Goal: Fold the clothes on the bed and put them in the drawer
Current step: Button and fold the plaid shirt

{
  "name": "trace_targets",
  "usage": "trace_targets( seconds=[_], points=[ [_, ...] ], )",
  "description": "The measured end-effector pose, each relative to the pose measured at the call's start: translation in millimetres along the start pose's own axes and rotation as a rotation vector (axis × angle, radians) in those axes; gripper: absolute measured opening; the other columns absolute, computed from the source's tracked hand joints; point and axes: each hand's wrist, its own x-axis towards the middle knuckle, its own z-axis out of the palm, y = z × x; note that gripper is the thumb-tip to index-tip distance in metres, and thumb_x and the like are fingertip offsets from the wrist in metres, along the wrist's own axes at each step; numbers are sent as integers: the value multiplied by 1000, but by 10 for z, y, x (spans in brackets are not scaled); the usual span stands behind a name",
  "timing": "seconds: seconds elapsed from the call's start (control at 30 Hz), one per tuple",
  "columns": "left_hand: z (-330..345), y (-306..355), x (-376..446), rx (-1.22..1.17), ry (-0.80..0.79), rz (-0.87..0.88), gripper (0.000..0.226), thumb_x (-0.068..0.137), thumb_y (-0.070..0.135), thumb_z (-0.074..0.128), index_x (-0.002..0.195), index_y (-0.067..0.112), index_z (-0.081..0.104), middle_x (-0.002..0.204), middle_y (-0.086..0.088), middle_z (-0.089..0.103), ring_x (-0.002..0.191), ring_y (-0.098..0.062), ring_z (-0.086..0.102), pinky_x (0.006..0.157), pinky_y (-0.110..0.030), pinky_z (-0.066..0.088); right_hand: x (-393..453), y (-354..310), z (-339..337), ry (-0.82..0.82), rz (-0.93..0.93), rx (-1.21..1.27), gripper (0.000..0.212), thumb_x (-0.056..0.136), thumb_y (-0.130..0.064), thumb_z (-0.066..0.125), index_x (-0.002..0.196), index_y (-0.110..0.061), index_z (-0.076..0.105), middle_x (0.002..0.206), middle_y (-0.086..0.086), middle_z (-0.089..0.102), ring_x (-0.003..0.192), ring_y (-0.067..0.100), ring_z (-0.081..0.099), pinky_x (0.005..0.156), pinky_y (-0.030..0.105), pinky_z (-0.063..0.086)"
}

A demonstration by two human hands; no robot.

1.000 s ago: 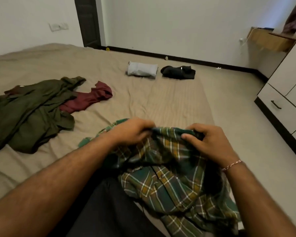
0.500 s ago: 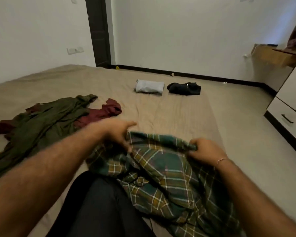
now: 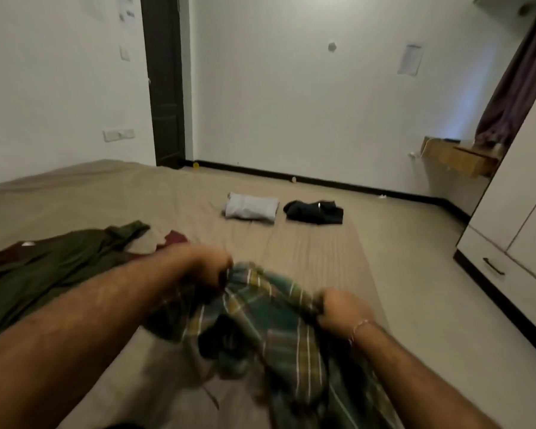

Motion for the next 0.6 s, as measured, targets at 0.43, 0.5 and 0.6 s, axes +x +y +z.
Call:
trace_targets(
  seconds=[0.43, 0.5, 0.6],
  points=[
    [-964, -995, -615, 350, 1092, -271, 48, 90, 31, 68, 136, 27, 54, 123, -3, 64, 99, -29, 68, 68, -38, 57, 708, 361, -1684, 1226, -14, -238, 21, 78, -21, 77, 95, -30, 72, 81, -7, 64, 77, 23, 60, 69, 33, 29],
    [-380, -954, -653, 354, 661, -307, 43, 97, 39, 53, 140, 39, 48, 130, 6, 63, 108, -19, 66, 78, -32, 54, 608, 569, -1177, 904, 30, -420, 22, 87, -23, 63, 103, -36, 72, 96, -10, 66, 93, 19, 63, 78, 36, 35],
    [509, -832, -759, 311, 366, -314, 34, 102, 52, 39, 131, 42, 54, 118, 6, 68, 105, -18, 68, 86, -34, 56, 311, 797, -307, 413, 28, -568, 27, 98, -26, 47, 111, -34, 70, 114, -8, 70, 106, 18, 68, 93, 38, 50]
  ],
)
